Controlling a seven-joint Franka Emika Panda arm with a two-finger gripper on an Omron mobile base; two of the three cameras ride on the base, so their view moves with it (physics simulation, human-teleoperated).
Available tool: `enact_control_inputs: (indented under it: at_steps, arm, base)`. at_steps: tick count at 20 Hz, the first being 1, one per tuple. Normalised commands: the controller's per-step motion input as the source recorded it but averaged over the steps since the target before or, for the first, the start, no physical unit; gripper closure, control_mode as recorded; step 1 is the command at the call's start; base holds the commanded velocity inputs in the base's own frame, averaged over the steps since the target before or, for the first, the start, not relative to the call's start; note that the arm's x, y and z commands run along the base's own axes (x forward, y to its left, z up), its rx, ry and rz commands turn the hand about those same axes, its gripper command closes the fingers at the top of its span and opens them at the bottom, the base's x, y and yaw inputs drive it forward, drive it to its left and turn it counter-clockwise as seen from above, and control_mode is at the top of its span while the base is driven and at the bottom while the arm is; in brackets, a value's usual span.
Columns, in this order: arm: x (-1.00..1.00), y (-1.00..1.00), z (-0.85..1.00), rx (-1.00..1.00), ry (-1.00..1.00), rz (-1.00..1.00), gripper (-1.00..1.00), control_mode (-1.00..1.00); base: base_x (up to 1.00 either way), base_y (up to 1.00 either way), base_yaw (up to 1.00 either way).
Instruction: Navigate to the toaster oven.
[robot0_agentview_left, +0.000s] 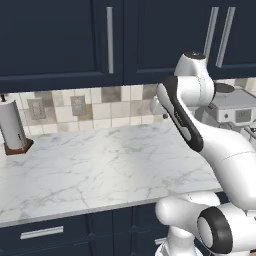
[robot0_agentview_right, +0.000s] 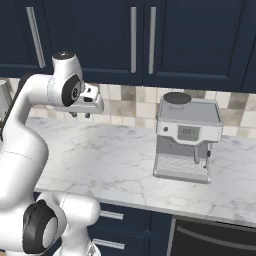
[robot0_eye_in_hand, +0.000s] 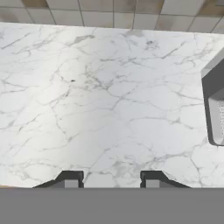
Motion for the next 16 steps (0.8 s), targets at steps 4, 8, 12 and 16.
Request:
enact_control_inputs:
  at_steps: [4,8,12,16]
  arm:
    - [0.0,0.0,0.0,0.0,0.0,0.0,-1.0,1.0]
    - [0.0,0.0,0.0,0.0,0.0,0.0,-1.0,1.0]
    - [0.0,0.0,0.0,0.0,0.0,0.0,-1.0,1.0]
    - [0.0,0.0,0.0,0.0,0.0,0.0,-1.0,1.0]
  base:
    - [0.0,0.0,0.0]
    - [0.0,0.0,0.0]
    - [-0.41,-0.09,-0.02]
    - [-0.54,-0.3,-0.42]
